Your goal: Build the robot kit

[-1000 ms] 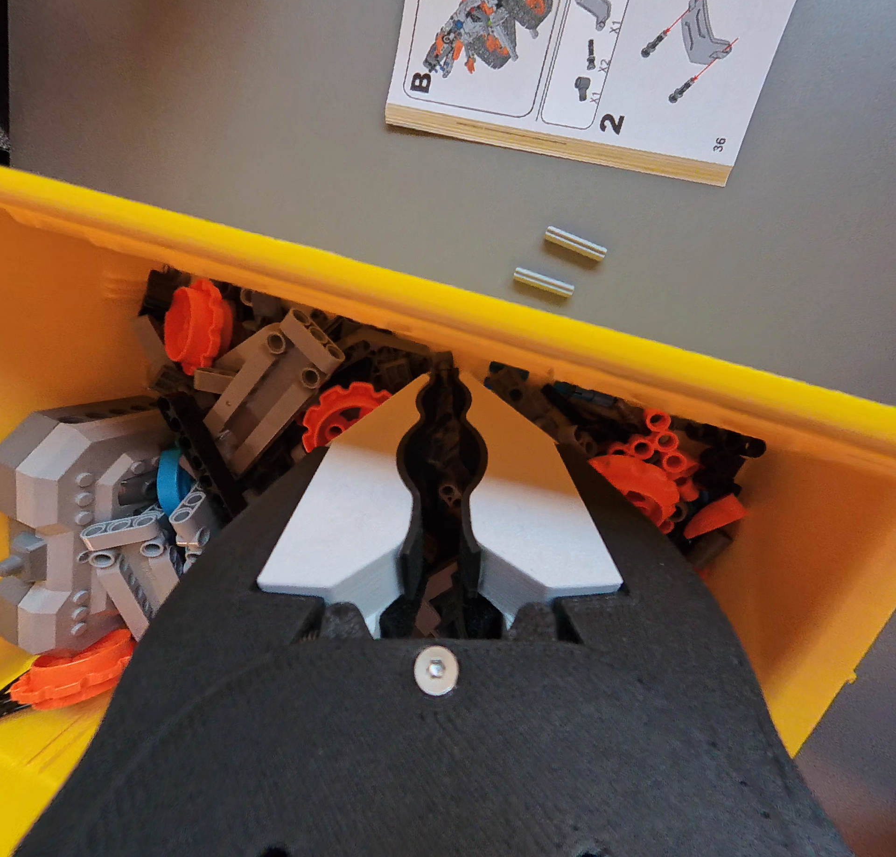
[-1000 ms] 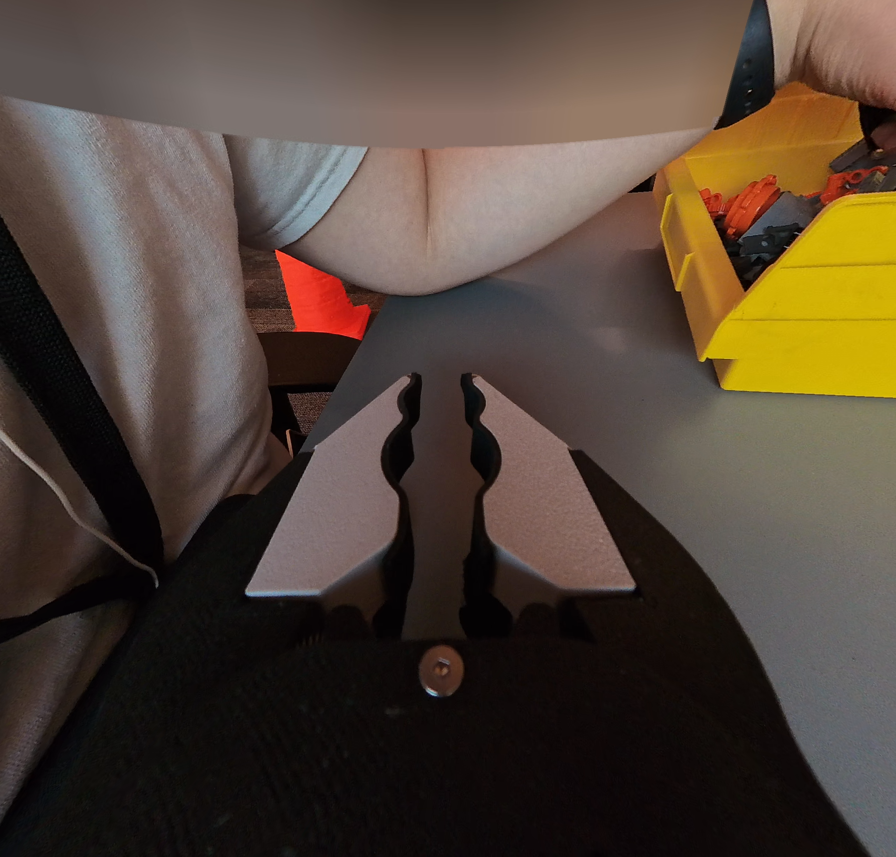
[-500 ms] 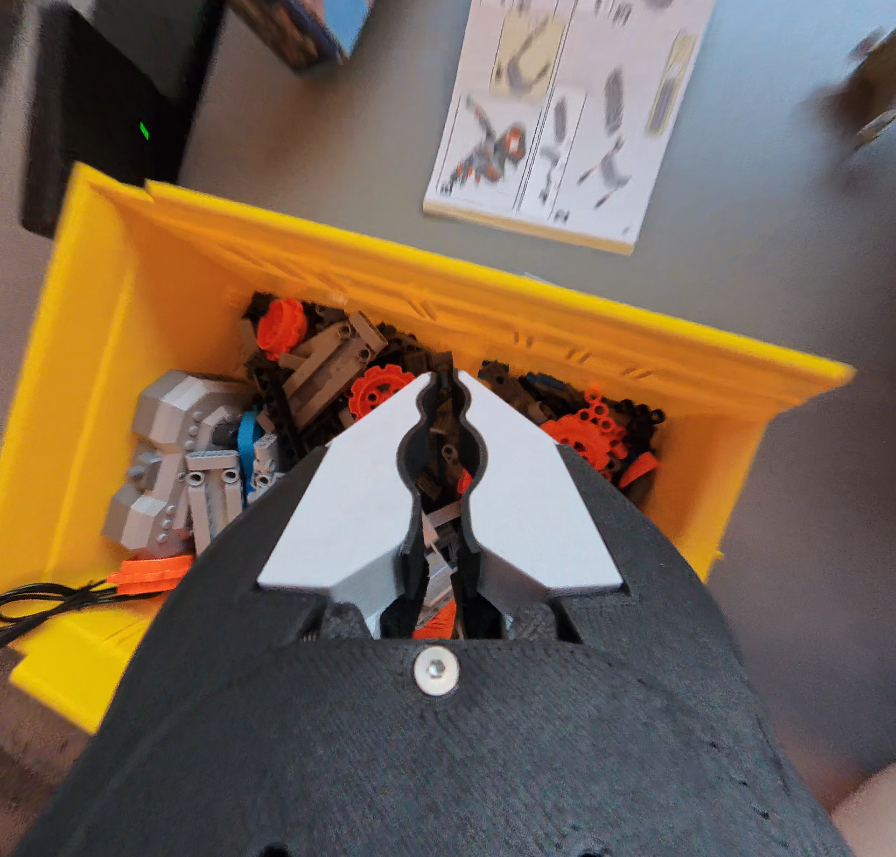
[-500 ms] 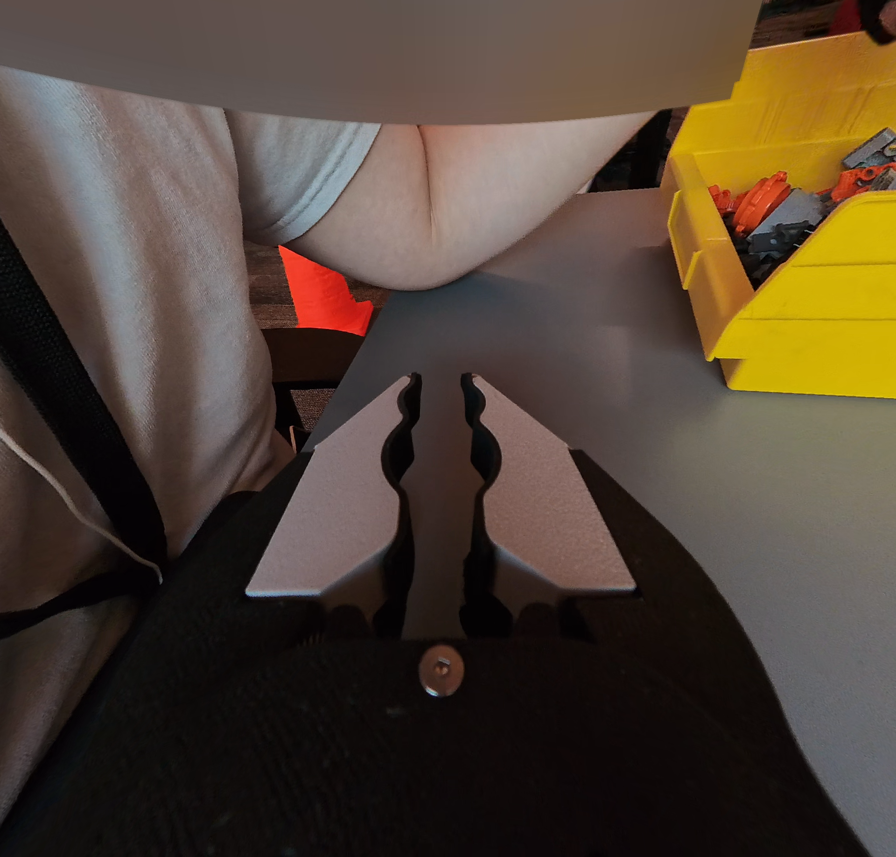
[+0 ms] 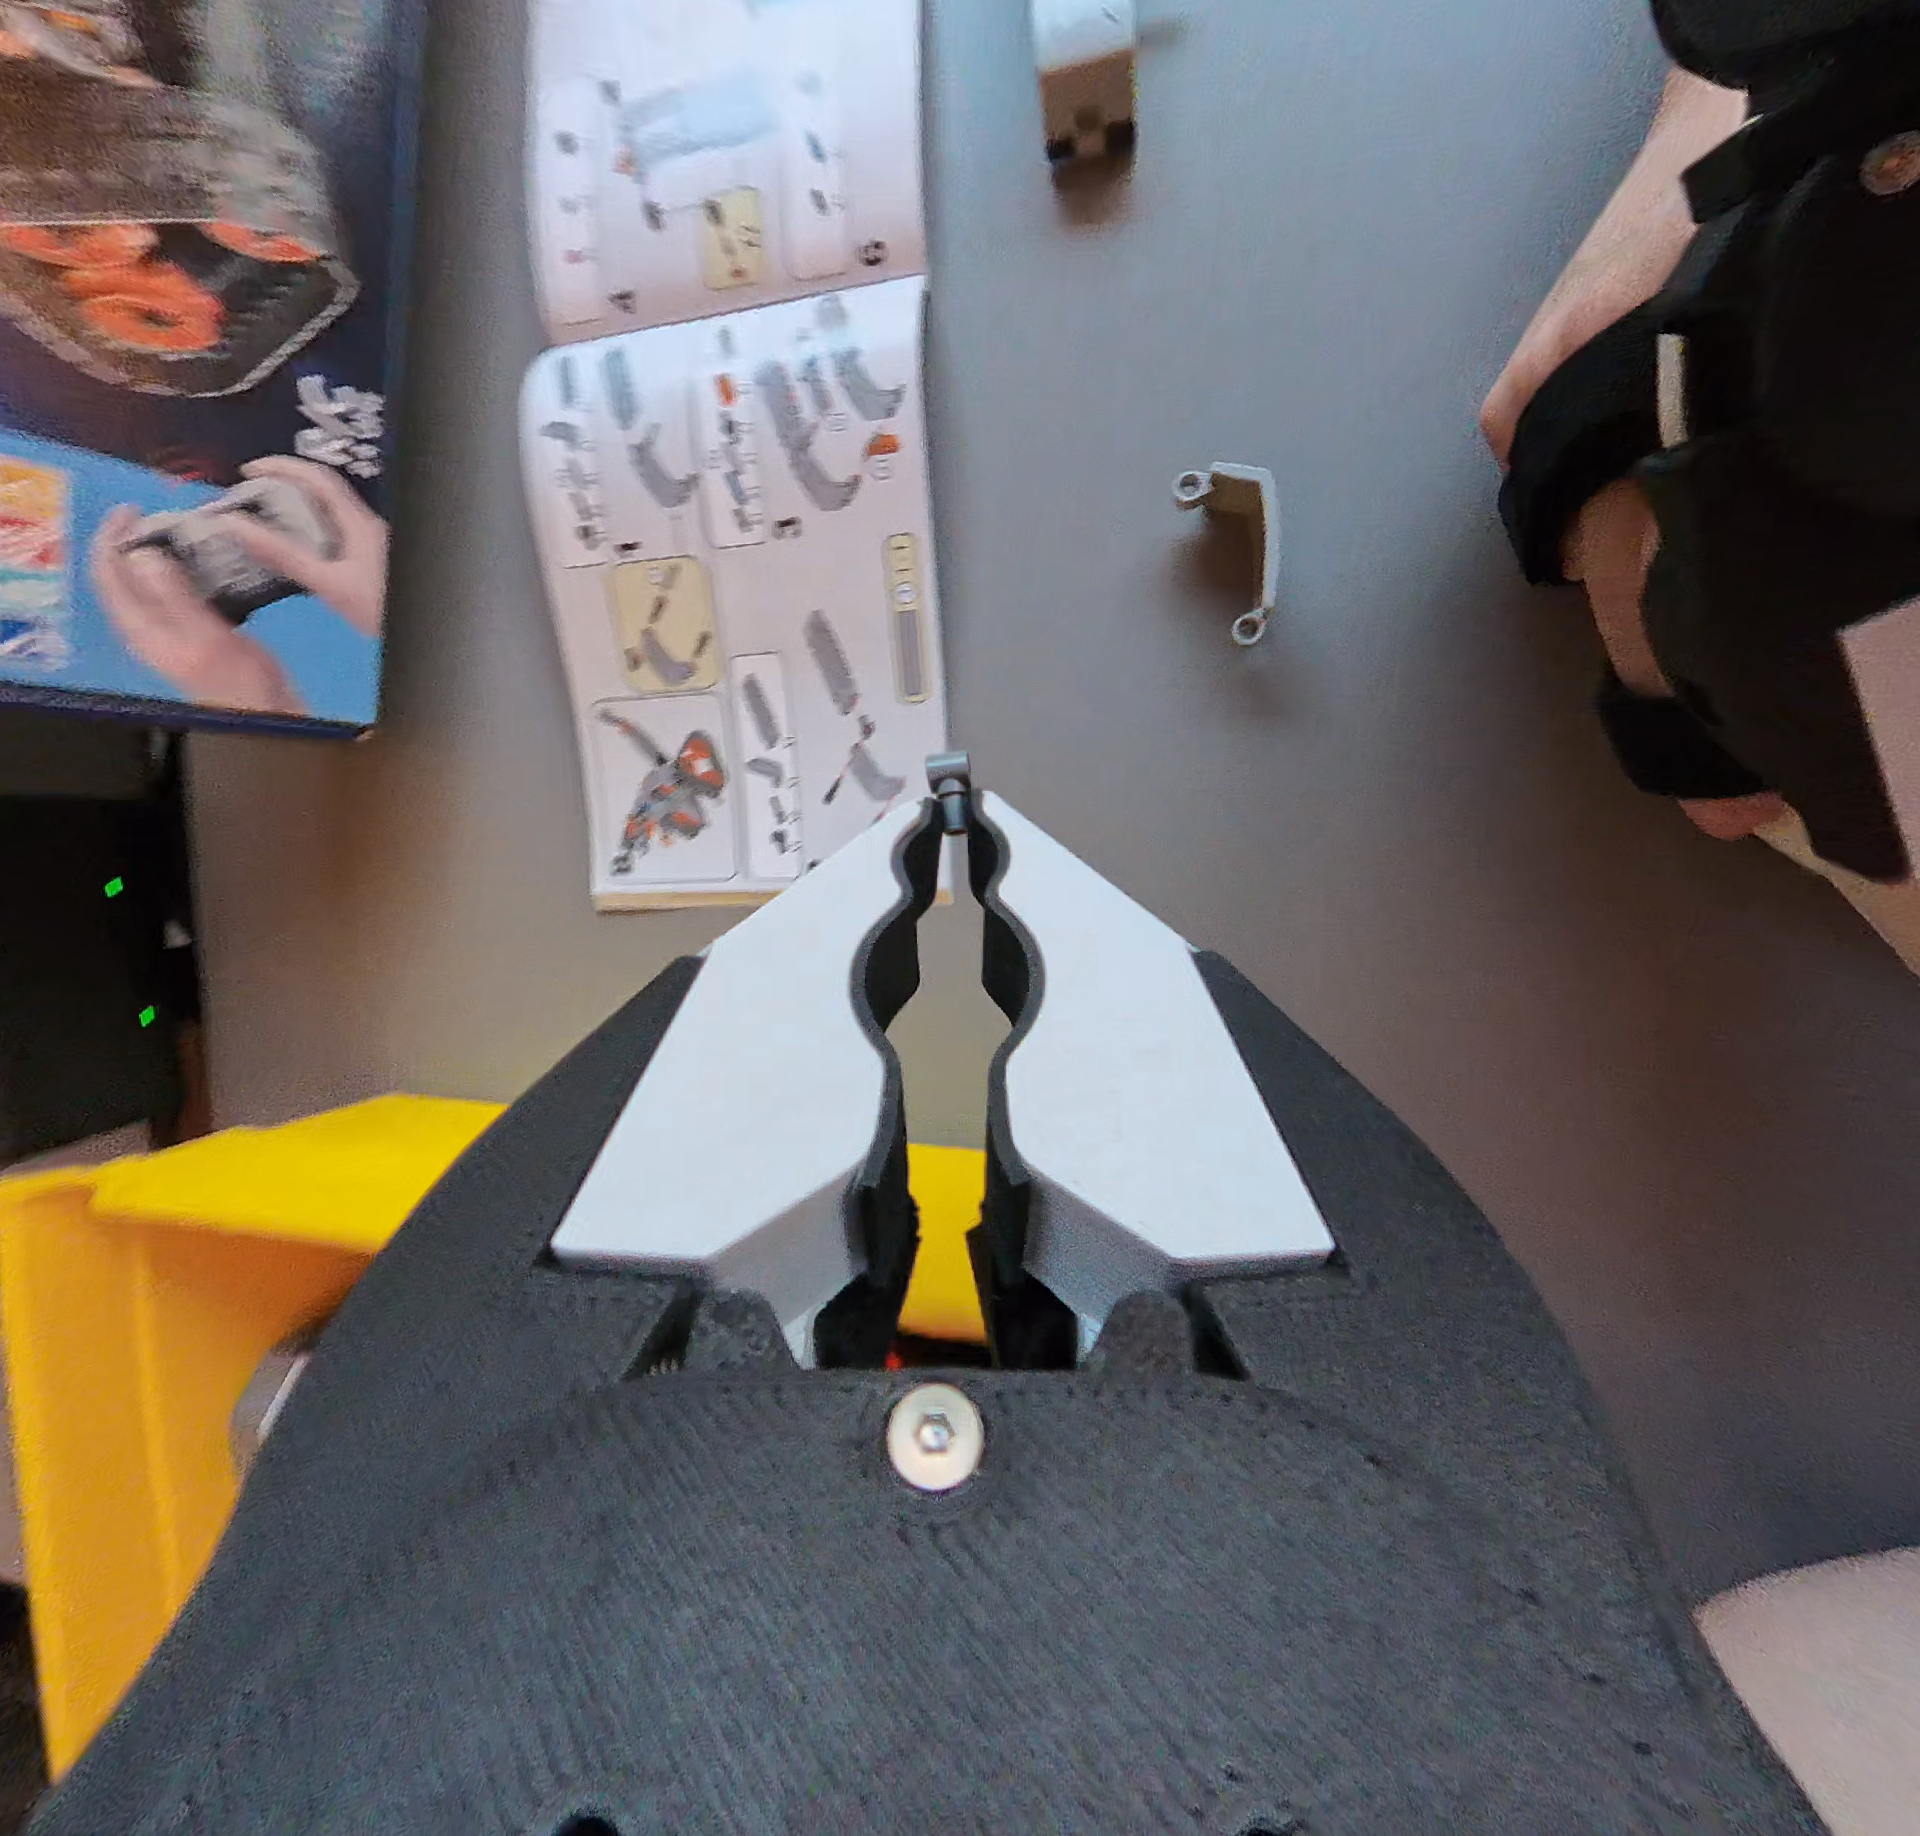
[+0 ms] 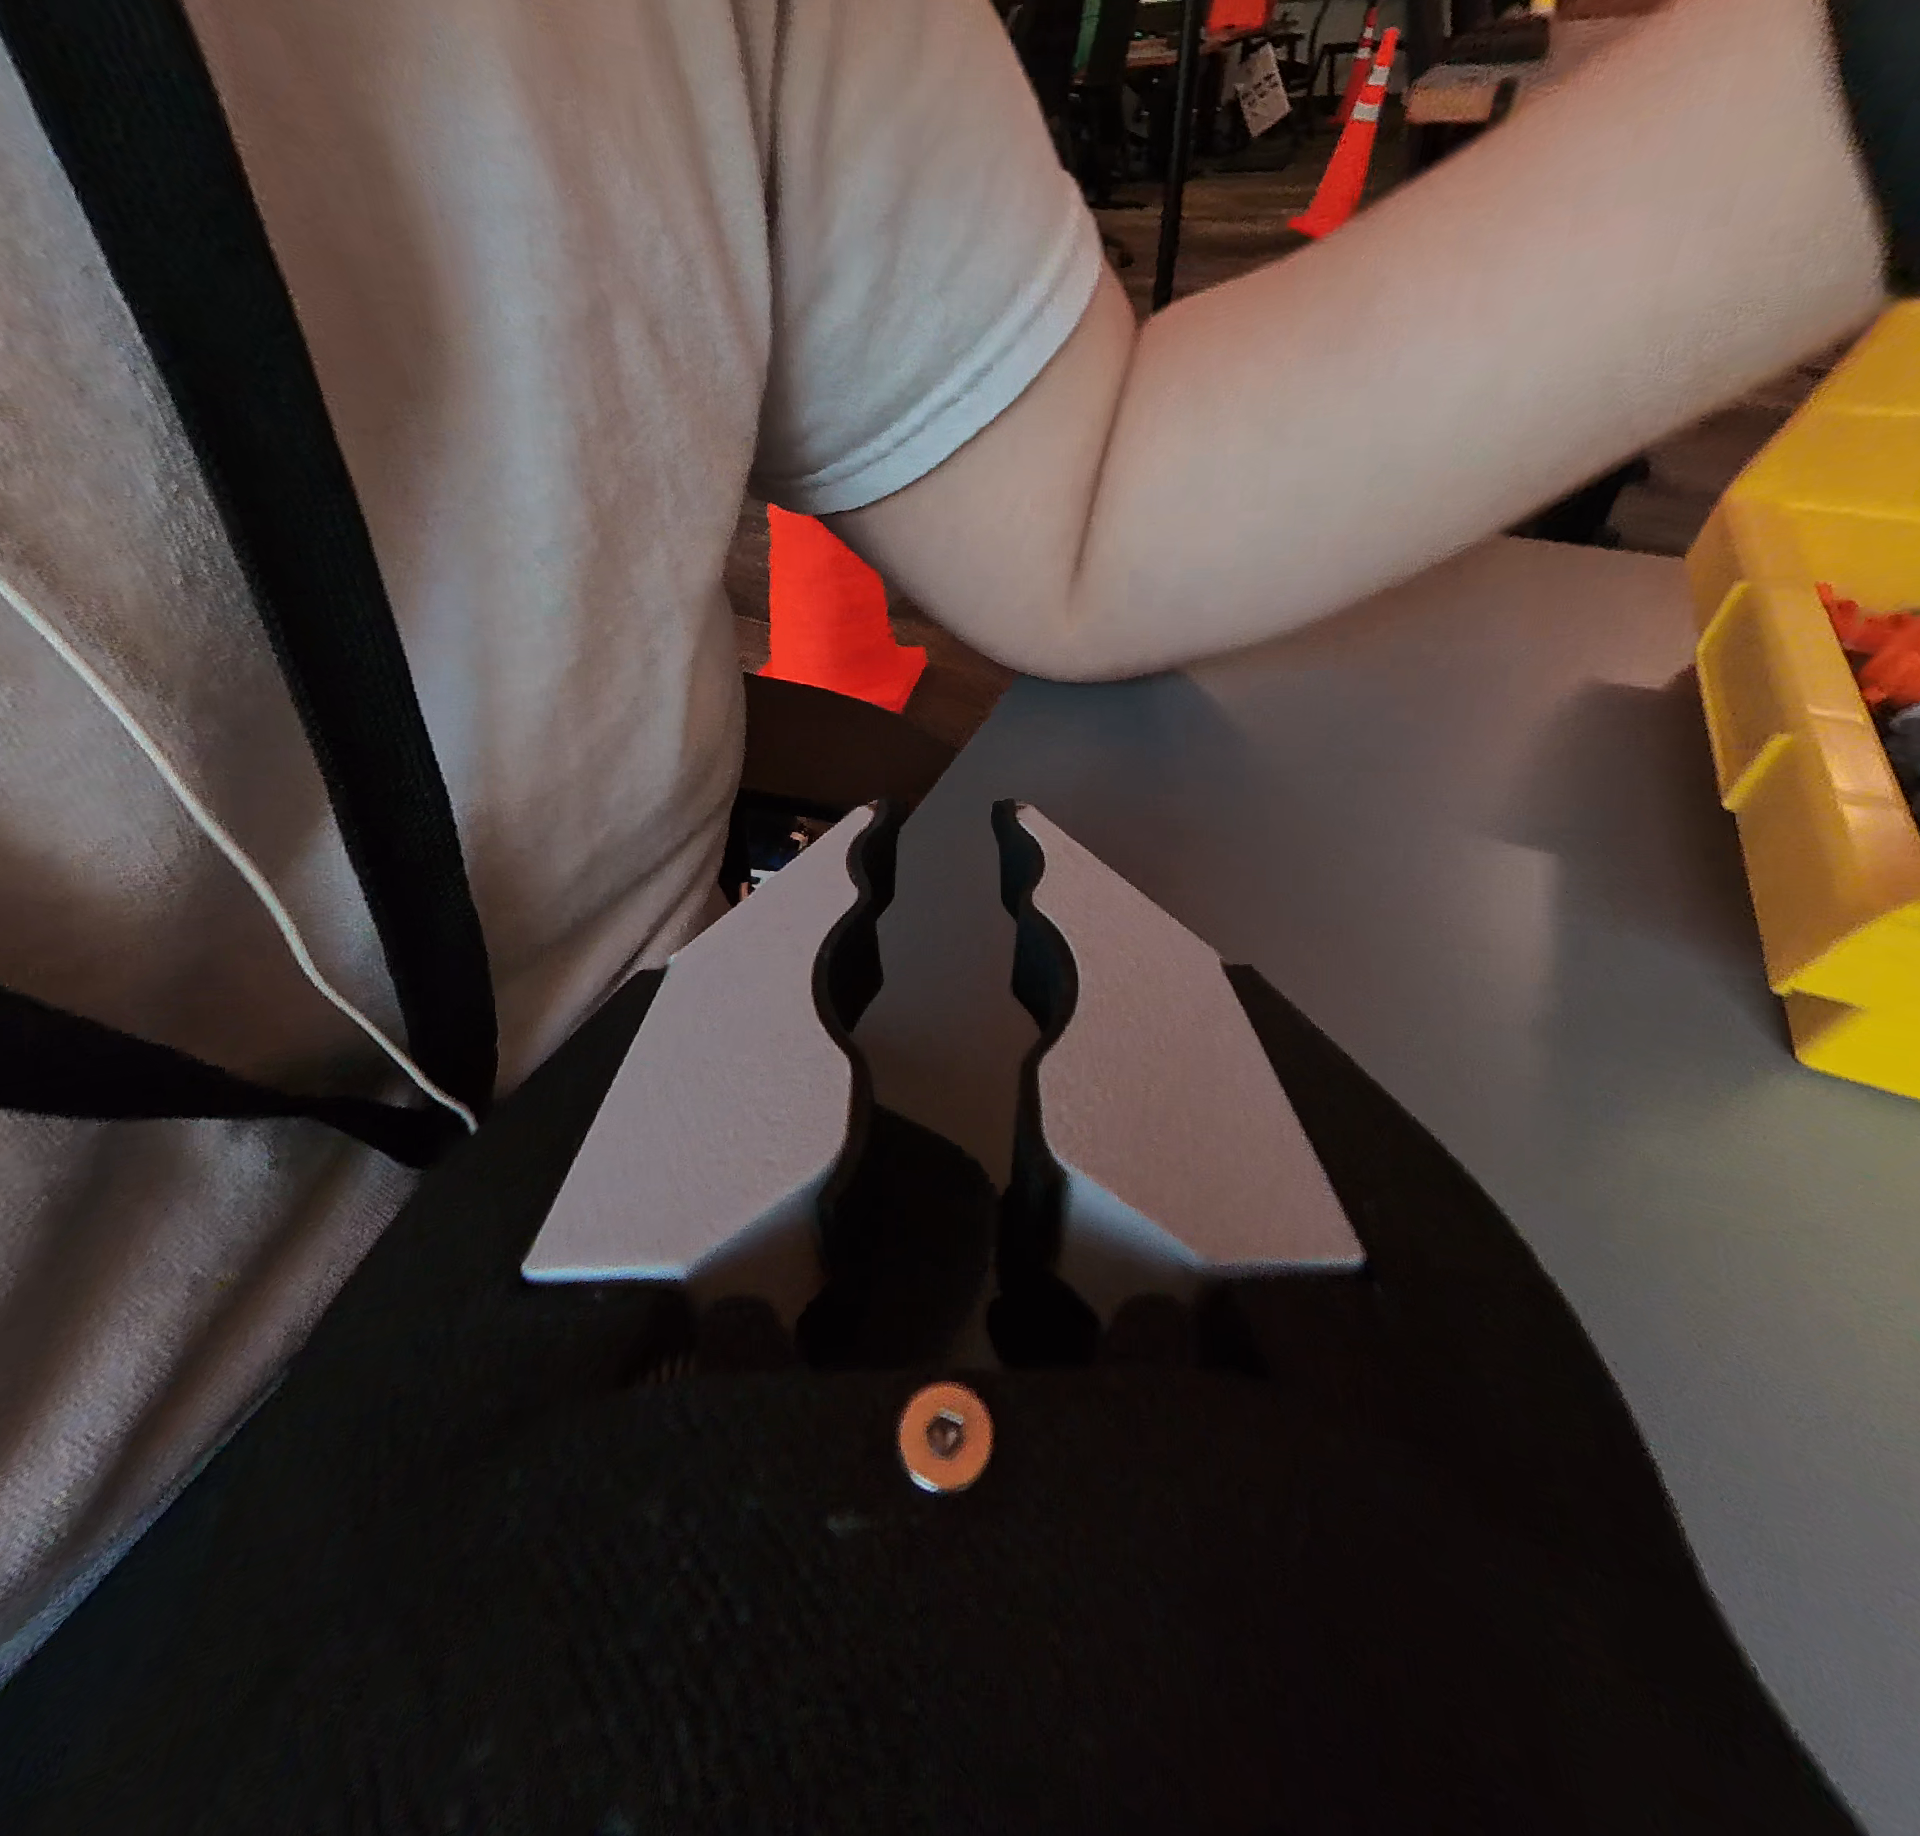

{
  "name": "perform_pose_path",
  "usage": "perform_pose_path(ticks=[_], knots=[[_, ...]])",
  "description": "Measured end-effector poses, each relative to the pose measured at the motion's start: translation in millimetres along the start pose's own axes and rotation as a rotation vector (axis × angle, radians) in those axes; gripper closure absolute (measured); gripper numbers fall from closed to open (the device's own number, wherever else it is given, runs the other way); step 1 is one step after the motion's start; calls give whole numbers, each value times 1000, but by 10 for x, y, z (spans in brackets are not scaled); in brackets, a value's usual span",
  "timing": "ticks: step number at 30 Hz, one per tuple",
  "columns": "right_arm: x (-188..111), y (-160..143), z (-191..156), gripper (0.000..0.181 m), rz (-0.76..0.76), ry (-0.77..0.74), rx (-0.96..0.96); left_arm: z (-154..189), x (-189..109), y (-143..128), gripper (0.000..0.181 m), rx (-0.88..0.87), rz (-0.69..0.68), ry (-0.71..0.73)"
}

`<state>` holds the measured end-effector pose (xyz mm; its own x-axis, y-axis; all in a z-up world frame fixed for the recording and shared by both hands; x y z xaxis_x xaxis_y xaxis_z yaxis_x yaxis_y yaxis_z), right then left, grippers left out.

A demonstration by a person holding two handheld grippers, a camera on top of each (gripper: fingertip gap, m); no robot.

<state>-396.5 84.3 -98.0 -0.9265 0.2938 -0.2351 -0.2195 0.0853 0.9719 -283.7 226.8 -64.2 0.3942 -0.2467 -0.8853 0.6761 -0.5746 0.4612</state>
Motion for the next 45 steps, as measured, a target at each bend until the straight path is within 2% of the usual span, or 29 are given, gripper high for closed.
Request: perform_pose_path(ticks=[5, 13, 24, 28, 32, 34, 36, 40, 42, 45], knots=[[33, -40, -128, 163, -28, 43, -67, 47, 423, -30, 178, -14, -161, -49], [80, -122, -207, 163, -81, 56, -133, 258, 705, -82, 178, 21, -287, -159], [82, -133, -206, 163, -86, 61, -132, 288, 813, -239, 178, 34, -443, -143], [82, -139, -212, 163, -91, 62, -136, 316, 833, -232, 178, 17, -448, -153], [81, -142, -219, 162, -94, 65, -138, 277, 790, -239, 156, -14, -443, -133], [80, -145, -223, 162, -96, 66, -140, 238, 664, -204, 154, -22, -399, -108], [80, -149, -228, 162, -98, 67, -143, 166, 399, -136, 156, -40, -298, -53], [82, -151, -228, 162, -100, 66, -144, -131, -484, -103, 154, -158, 2, 198], [84, -149, -216, 162, -99, 63, -138, -289, -919, -271, 151, -281, 99, 353], [82, -140, -188, 162, -93, 54, -125, -430, -1278, -721, 144, -479, 86, 500]])
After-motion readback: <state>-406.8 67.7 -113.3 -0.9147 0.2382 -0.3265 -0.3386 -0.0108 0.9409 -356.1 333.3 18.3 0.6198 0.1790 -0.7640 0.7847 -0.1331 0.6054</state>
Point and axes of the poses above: each gripper's, where its closed fingertips meet, x out along the fingers, y out of its top, z = x × y across the jaws, the point moved 3 cm from there along -x, back along the fingers, and after that the axes turned 11 degrees about -y, right-handed, at the moved point
